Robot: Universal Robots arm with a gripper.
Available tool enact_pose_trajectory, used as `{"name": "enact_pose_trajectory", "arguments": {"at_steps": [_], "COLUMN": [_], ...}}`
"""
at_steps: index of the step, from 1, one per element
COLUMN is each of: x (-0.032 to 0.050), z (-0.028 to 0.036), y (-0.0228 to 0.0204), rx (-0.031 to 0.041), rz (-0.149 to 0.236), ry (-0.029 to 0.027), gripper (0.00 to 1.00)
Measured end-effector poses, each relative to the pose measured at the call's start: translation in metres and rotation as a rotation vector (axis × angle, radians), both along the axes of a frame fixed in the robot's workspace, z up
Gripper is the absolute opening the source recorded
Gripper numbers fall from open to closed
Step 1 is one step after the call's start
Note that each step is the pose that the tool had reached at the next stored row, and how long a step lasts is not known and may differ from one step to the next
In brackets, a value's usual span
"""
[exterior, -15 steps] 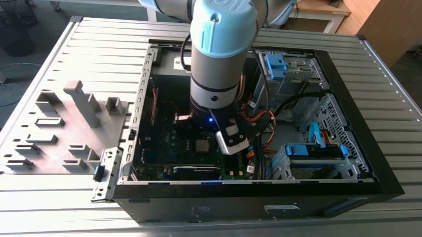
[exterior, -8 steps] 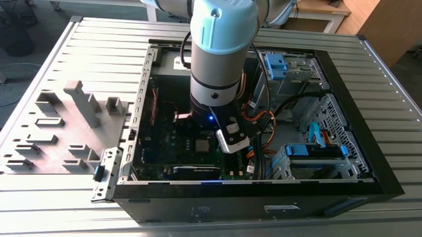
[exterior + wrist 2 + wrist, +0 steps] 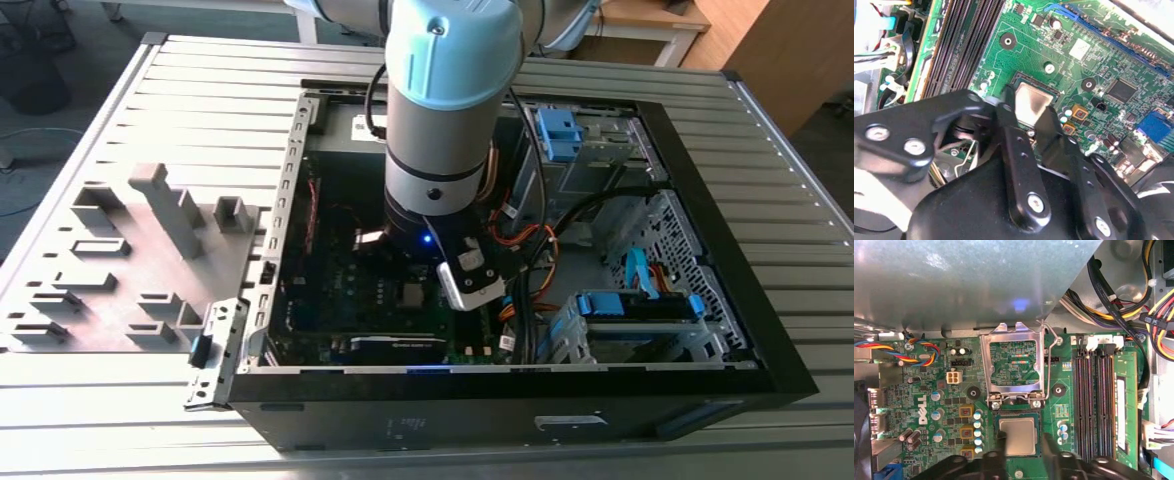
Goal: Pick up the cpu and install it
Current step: 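Place the cpu into insertion slot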
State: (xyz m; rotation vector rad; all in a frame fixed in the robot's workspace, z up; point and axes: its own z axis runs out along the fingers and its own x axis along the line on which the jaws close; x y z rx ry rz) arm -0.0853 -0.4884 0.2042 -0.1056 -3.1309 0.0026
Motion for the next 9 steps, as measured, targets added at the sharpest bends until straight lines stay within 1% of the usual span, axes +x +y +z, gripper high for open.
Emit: {"name": "enact_pose_trajectory", "arguments": {"at_steps": [1, 2, 3, 4, 6, 7, 8, 9], "x": [0.0, 0.0, 0.0, 0.0001, 0.0001, 0.0001, 0.0001, 0.0001], "z": [0.0, 0.0, 0.0, 0.0, 0.0, 0.0, 0.0, 0.0], "y": [0.0, 0.0, 0.0, 0.0, 0.0, 0.0, 0.0, 0.0], "rx": [0.0, 0.0, 0.0, 0.0, -0.0001, -0.0001, -0.0001, -0.0001], "rz": [0.0, 0.0, 0.0, 0.0, 0.0, 0.0, 0.0, 0.0], "ry": [0.0, 0.0, 0.0, 0.0, 0.0, 0.0, 0.0, 0.0001], "gripper": [0.36, 0.36, 0.31, 0.31, 0.19, 0.19, 0.13, 0.11]}}
